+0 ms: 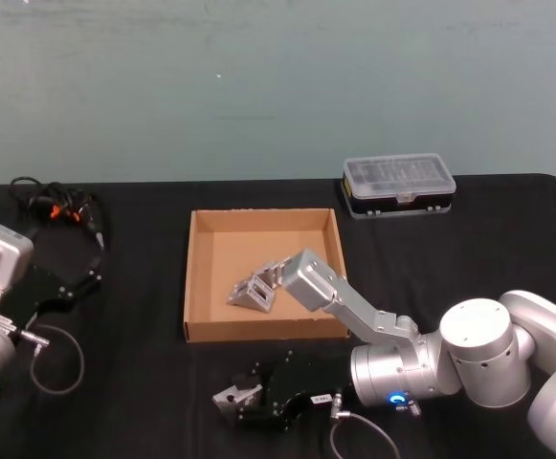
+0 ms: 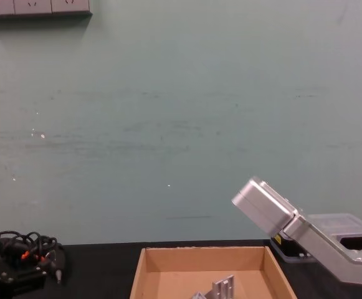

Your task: Use one hand to pick up the angle iron from the table and place it into the box.

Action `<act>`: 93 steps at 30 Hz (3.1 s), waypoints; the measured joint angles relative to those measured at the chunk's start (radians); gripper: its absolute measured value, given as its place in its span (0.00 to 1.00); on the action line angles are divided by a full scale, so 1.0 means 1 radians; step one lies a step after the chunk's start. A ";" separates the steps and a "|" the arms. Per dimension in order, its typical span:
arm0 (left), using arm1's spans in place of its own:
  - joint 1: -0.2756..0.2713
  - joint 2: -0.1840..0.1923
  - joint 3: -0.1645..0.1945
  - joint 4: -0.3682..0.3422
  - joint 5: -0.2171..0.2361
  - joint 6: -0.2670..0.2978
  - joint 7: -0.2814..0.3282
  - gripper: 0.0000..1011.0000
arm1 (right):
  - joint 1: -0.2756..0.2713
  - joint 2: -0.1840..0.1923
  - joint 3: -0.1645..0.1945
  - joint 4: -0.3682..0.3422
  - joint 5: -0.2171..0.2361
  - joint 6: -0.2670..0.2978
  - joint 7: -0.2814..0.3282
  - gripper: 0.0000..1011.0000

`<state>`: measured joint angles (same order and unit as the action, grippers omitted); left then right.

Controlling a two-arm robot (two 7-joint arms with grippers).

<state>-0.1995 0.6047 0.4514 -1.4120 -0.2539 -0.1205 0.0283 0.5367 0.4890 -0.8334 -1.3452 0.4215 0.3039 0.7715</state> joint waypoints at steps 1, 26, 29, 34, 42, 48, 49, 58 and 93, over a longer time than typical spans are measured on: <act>0.000 0.000 0.000 0.000 0.000 0.000 0.000 0.99 | 0.000 0.000 0.000 0.000 0.000 0.000 0.000 0.49; 0.000 0.000 0.000 0.000 0.000 0.000 0.000 0.99 | -0.025 0.014 0.040 -0.040 0.022 -0.031 -0.024 0.09; 0.000 0.000 0.000 0.000 0.000 0.000 0.000 0.99 | -0.028 0.017 0.045 -0.049 0.027 -0.034 -0.027 0.09; 0.000 0.000 0.000 0.000 0.000 0.000 0.000 0.99 | -0.036 0.023 0.072 -0.070 0.043 -0.052 -0.043 0.09; 0.000 0.000 0.000 0.000 0.000 0.000 0.000 0.99 | -0.046 0.032 0.128 -0.093 0.075 -0.086 -0.080 0.09; 0.000 0.000 0.000 0.000 0.000 0.000 0.000 0.99 | -0.051 0.034 0.155 -0.097 0.090 -0.098 -0.098 0.09; 0.000 0.000 0.000 0.000 0.000 0.000 0.000 0.99 | -0.052 0.034 0.157 -0.097 0.092 -0.099 -0.100 0.09; 0.000 0.000 0.000 0.000 0.000 0.000 0.000 0.99 | -0.047 0.031 0.169 -0.085 0.101 -0.104 -0.103 0.09; 0.000 0.000 0.000 0.000 0.000 0.000 0.000 0.99 | 0.013 -0.028 0.224 0.045 0.062 0.064 -0.243 0.09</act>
<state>-0.1995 0.6047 0.4514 -1.4120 -0.2539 -0.1205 0.0283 0.5499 0.4610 -0.6096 -1.3005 0.4833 0.3675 0.5287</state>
